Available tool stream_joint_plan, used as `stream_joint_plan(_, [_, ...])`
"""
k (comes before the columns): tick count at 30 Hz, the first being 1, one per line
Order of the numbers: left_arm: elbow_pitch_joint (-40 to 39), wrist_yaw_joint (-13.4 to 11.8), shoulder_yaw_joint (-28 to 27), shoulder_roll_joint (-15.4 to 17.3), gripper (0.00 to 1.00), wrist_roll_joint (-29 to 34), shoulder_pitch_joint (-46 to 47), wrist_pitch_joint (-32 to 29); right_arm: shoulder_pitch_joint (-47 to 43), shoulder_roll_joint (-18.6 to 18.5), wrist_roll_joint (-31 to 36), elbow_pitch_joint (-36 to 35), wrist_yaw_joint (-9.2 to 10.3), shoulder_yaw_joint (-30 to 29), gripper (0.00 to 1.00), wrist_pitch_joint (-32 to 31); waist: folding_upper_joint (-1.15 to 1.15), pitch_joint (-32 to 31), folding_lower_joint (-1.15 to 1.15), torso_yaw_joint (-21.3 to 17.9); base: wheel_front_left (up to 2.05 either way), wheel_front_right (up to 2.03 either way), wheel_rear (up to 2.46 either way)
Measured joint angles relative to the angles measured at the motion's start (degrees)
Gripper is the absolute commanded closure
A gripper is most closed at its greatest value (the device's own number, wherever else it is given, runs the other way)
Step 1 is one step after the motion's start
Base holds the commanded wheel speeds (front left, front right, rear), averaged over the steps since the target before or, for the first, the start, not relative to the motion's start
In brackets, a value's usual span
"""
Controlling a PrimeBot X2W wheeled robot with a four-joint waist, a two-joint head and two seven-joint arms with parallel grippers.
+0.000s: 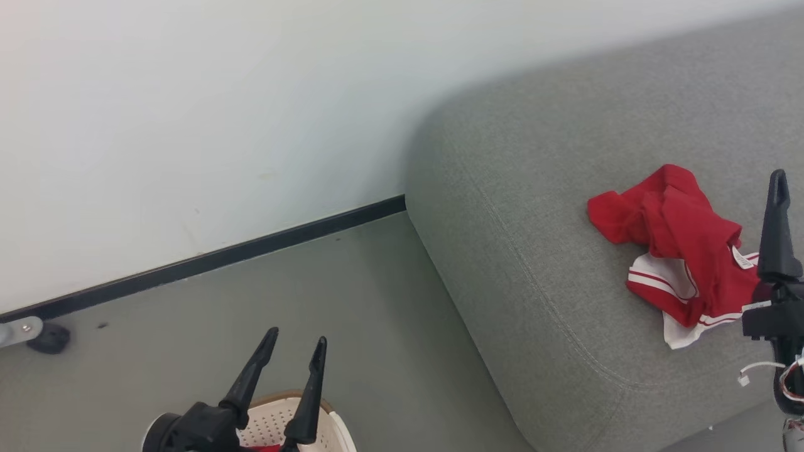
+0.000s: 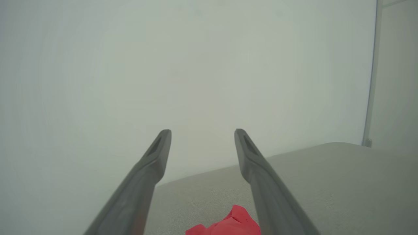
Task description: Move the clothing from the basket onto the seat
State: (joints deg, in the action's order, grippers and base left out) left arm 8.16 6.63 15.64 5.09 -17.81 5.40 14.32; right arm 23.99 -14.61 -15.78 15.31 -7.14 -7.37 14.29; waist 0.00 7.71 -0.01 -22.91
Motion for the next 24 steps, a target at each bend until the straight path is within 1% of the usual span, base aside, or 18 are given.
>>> stream_joint_plan(2, [0.37, -1.16, -1.33, -0.37, 0.00, -0.01, -0.02, 0.00, -1.92, -0.01, -1.67, -3.20, 0.00, 1.98, 0.00, 0.00, 0.00, -0.72, 0.00, 0.99, 0.00, 0.00, 0.00])
stream_joint_plan(4, [0.80, -1.67, -2.13, -0.53, 0.00, 0.01, -0.03, 0.00, -4.19, -0.44, -4.19, -6.35, 0.00, 6.23, 0.00, 0.00, 0.00, -1.44, 0.01, 2.10, 0.00, 0.00, 0.00])
stream_joint_plan(6, [1.01, -1.92, -2.25, -0.71, 0.00, 0.29, -0.13, 0.00, -6.34, -0.69, -6.49, -8.88, 0.00, 10.24, 0.00, -0.01, 0.00, -2.14, 0.01, 3.30, 0.00, 0.00, 0.00])
stream_joint_plan(9, [1.10, -2.23, -2.23, -1.12, 0.00, 0.47, -0.70, 0.00, -9.04, -1.89, -8.94, -11.41, 0.00, 13.41, 0.00, 0.00, 0.00, -3.16, 0.01, 5.29, 0.00, 0.00, 0.00])
stream_joint_plan(12, [1.10, -3.19, -2.29, -1.36, 0.00, 1.03, -1.78, 0.00, -11.20, -2.53, -9.95, -13.07, 0.00, 15.06, 0.00, 0.00, 0.00, -4.07, 0.00, 7.45, 0.00, 0.00, 0.00])
stream_joint_plan(17, [1.09, -3.99, -2.86, -1.43, 0.00, 1.59, -2.72, 0.00, -13.68, -2.50, -10.79, -13.83, 0.00, 16.71, 0.00, -0.01, 0.00, -5.29, 0.01, 11.15, 0.00, 0.00, 0.00])
stream_joint_plan(24, [1.02, -5.54, -4.49, -1.47, 0.00, 2.57, -4.68, 0.00, -16.35, -1.22, -10.78, -13.60, 0.00, 18.22, 0.00, -0.01, 0.01, -6.54, 0.01, 15.95, 0.00, 0.00, 0.00])
